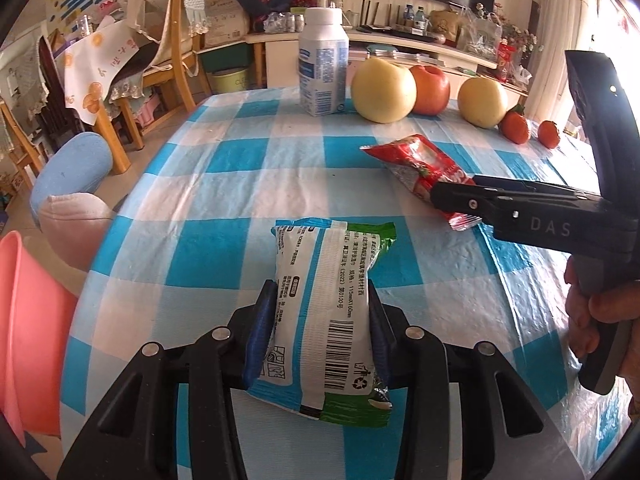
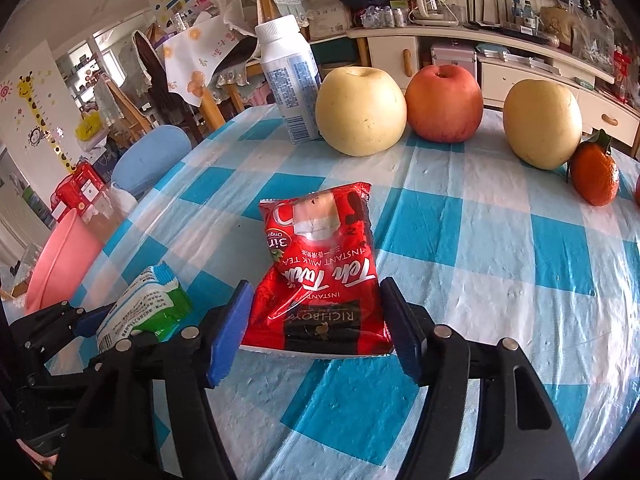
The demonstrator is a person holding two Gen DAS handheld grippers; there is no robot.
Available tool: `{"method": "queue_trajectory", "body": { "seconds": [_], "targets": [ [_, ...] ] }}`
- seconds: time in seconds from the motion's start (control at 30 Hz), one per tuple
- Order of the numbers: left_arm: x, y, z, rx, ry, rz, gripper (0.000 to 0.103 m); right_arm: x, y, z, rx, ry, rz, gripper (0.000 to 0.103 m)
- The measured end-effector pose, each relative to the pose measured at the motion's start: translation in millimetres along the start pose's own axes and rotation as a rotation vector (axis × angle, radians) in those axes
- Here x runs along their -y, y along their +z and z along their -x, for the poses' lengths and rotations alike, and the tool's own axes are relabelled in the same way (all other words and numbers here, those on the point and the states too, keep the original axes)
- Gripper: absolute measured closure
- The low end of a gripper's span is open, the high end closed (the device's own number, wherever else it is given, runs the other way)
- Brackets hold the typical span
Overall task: Collect trash
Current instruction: 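Carry the snack bag and red packet with both tools over the bucket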
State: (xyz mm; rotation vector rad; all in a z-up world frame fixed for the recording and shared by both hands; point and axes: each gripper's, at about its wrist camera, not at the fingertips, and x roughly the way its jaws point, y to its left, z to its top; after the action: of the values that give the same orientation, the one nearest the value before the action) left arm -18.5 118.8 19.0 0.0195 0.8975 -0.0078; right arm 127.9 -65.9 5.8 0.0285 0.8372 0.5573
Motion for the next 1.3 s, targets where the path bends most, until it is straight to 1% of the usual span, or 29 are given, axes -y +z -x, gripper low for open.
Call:
{"method": "queue_trajectory", "body": {
  "seconds": [0.2, 0.5, 0.7, 1.13, 1.3],
  "targets": [
    [-9.2, 1.1, 2.6, 0.008, 0.042, 0.014, 0.061, -5.0, -2.5, 2.9, 0.004, -0.016, 0.033, 0.041],
    [-24.4, 3.7, 9.1, 0.022, 0.058, 0.048, 0.062, -9.7, -5.7, 4.6, 0.005, -0.015, 0.038, 0.043],
    [-33.5, 5.3, 15.8, 0.040, 0.080, 0.062, 0.062, -20.3, -8.5, 7.3, 0.012, -0.022, 0.075, 0.044],
    [-46.4, 7.4, 31.2, 0.075, 0.124, 0.073, 0.062, -50.3, -11.7, 34.8, 0.071, -0.030, 0.148, 0.045],
    [-52.9, 9.5, 40.3, 0.099, 0.159, 0.074, 0.062, -66.2, -16.5, 44.5, 0.082, -0.031, 0.189, 0.045]
  ]
}}
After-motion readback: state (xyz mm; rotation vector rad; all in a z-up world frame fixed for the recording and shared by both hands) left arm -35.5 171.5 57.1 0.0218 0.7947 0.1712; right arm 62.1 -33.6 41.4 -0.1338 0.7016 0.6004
